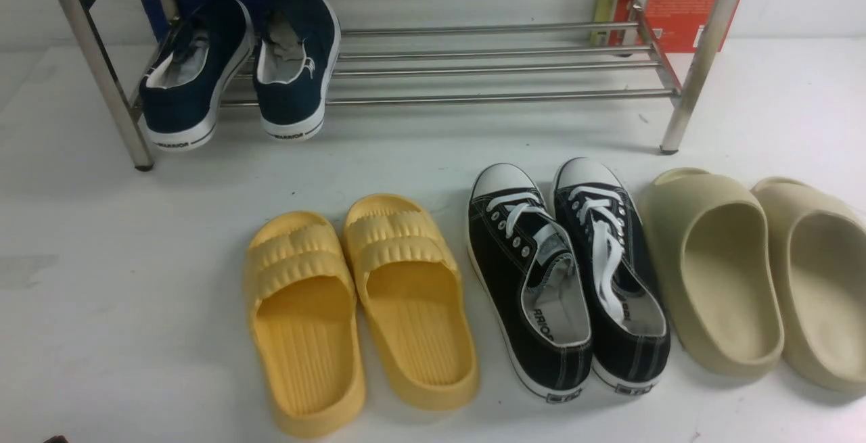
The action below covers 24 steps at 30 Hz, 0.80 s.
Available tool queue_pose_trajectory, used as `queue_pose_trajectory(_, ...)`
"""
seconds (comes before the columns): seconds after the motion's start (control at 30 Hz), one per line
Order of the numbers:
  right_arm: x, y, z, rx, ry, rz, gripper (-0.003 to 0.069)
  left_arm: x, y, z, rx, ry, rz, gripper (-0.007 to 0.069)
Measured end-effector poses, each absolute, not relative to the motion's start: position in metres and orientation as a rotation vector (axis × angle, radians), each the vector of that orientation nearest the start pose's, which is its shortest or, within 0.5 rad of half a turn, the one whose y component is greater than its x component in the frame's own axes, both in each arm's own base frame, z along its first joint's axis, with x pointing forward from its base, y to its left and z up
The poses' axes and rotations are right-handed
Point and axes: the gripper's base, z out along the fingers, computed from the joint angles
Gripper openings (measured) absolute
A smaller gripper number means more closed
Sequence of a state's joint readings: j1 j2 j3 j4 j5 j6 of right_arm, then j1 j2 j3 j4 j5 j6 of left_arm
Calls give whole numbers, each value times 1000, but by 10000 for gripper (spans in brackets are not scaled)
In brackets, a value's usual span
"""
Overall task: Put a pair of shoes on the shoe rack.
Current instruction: Use the right arm to grab the shoe closest to it
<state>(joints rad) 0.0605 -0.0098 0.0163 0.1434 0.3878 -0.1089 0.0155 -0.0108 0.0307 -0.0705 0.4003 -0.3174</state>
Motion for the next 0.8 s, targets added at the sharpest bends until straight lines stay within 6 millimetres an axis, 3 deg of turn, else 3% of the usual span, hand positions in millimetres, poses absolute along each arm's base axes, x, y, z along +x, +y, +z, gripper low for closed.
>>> queue_pose_trajectory(0.5,52,8,174,-67,1870,114,239,52,-2,168,-359,1878,-274,26)
queue_pose_trajectory(0.7,54,15,181,305,1762,529,239,52,-2,168,-359,1878,-274,31)
queue_pose_trajectory(0.8,55,14,193,554,1596,772,239,52,-2,168,-359,1878,-274,37)
